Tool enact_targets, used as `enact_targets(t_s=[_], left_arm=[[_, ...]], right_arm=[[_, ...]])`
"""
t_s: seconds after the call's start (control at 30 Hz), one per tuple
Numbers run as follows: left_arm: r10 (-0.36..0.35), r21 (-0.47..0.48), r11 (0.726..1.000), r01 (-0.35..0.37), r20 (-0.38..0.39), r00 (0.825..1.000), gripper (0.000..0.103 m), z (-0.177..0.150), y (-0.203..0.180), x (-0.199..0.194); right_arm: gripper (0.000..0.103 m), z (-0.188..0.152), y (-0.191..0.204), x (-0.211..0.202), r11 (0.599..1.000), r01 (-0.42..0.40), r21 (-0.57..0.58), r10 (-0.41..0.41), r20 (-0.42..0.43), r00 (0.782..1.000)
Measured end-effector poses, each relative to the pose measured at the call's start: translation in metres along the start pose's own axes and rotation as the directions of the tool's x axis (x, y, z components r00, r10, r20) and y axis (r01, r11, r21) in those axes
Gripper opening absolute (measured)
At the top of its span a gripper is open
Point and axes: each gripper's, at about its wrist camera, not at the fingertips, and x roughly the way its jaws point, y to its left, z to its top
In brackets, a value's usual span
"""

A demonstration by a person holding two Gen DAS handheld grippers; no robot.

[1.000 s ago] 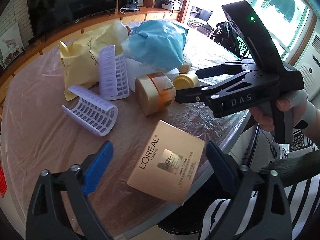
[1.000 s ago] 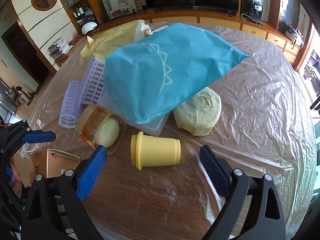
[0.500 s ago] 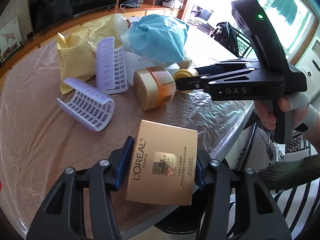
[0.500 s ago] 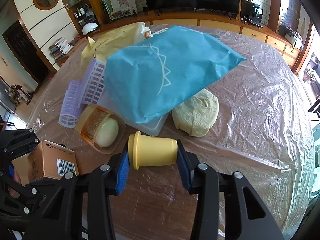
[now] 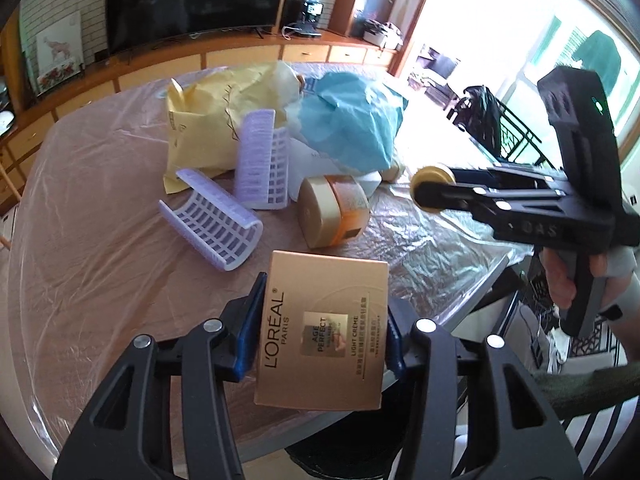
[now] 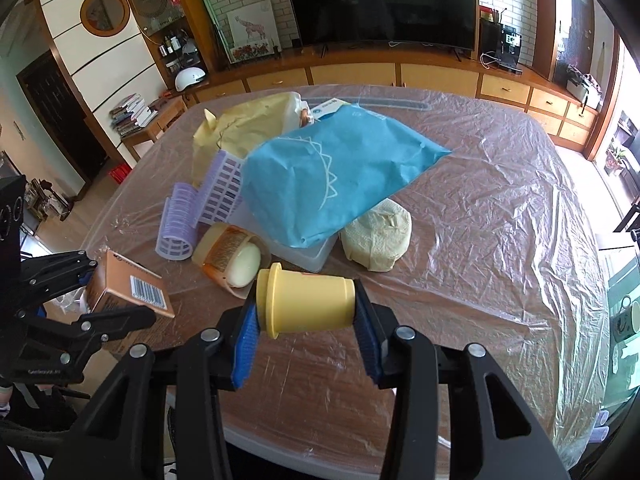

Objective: Collect trash
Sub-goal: 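Grasp the brown L'Oréal box with left tool while right grasps yellow cup, then carry the box and yellow cup with both tools over the black bin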

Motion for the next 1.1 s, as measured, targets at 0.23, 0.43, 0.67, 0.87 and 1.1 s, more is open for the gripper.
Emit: enact_targets(t_s=[0.23,0.43,0.67,0.87,1.1], left_arm=[[0.02,-0.008,1.0,-0.02,0.031,0.999,0.05,-0.001,-0.014,-0.011],[0.012,-0.009,1.0,-0.012,0.042,0.999,0.05,-0.01,-0.029,-0.025],[0.0,0.004,1.0,0.0,0.036,0.999,0.05,-0.028,-0.045,-0.037],[-0.01,0.0,1.0,0.01,0.026,1.0,0.049,-0.047,-0.056,-0.045],[-0.004,-0.006,1.0,0.004,-0.003,1.0,0.049,-0.07,-0.067,-0.04]], right_arm=[[0.042,-0.013,0.003,-0.024,0.999,-0.039,-0.006,0.039,0.019,0.999],[0.042,-0.026,0.007,-0.047,0.997,-0.07,-0.023,0.071,0.027,0.997],[0.042,-0.05,0.015,-0.065,0.993,-0.103,-0.058,0.104,0.005,0.995],[0.042,-0.072,0.023,-0.068,0.988,-0.127,-0.086,0.125,-0.036,0.992],[0.042,-0.094,0.028,-0.062,0.985,-0.134,-0.113,0.125,-0.082,0.989]])
